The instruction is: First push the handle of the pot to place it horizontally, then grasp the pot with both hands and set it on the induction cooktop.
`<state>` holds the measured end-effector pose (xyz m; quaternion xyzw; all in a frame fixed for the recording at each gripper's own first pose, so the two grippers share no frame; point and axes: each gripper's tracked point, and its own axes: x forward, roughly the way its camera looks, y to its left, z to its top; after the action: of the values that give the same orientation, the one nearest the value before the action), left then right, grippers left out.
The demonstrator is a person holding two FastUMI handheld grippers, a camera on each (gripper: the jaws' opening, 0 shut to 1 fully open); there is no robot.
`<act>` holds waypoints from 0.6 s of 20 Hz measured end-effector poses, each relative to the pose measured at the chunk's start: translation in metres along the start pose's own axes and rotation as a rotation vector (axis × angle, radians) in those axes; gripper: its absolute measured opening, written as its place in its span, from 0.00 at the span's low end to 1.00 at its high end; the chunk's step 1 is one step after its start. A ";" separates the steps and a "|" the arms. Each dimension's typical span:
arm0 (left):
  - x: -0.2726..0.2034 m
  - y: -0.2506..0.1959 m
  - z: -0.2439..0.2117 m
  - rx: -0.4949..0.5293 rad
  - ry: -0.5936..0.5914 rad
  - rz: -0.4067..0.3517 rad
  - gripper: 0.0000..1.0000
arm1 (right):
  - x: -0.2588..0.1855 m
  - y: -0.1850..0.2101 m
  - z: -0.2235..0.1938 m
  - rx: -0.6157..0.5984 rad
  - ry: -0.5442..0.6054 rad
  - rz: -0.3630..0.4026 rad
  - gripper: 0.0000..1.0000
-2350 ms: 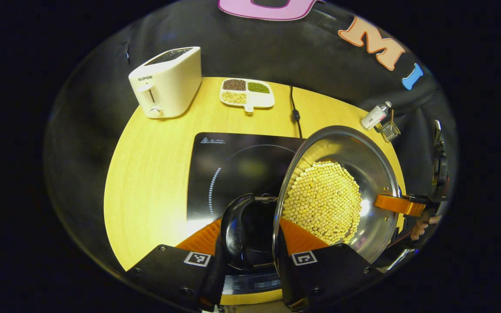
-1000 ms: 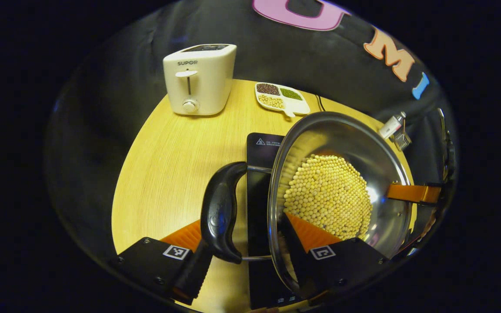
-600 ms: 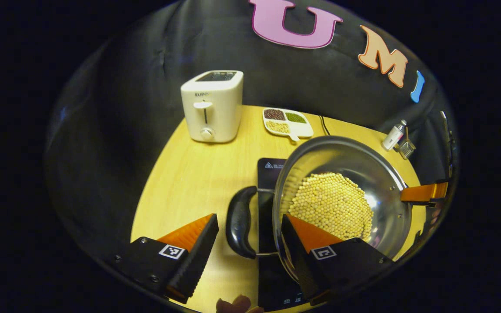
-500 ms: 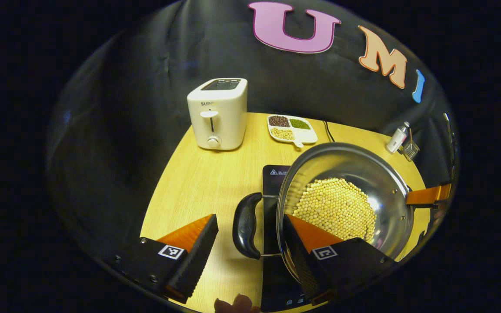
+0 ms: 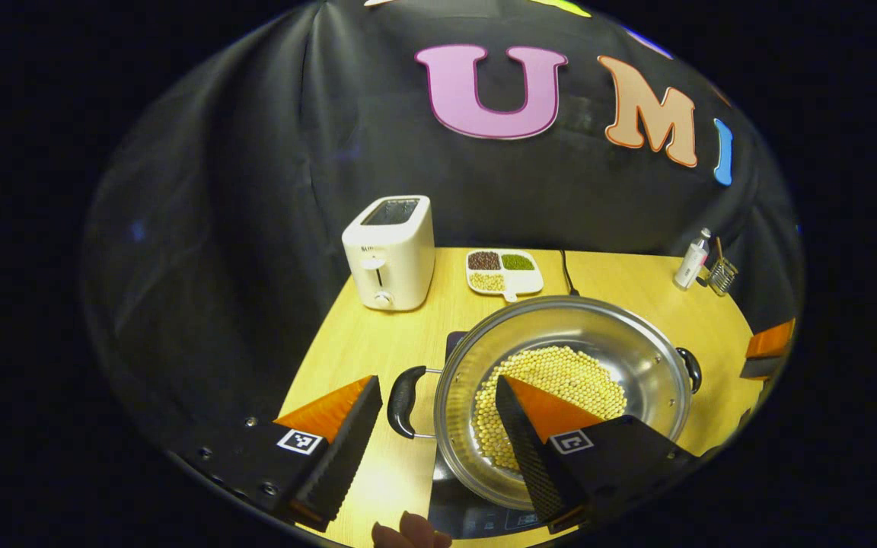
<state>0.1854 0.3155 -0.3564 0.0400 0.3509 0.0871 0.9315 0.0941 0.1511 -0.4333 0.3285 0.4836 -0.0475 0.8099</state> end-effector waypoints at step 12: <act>-0.134 -0.182 -0.033 0.070 -0.045 -0.103 0.94 | -0.133 -0.164 0.007 0.085 -0.178 -0.028 0.98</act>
<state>0.0891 0.1116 -0.3192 0.0561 0.3345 0.0257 0.9404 -0.0352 -0.0130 -0.4028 0.3505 0.4118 -0.1082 0.8342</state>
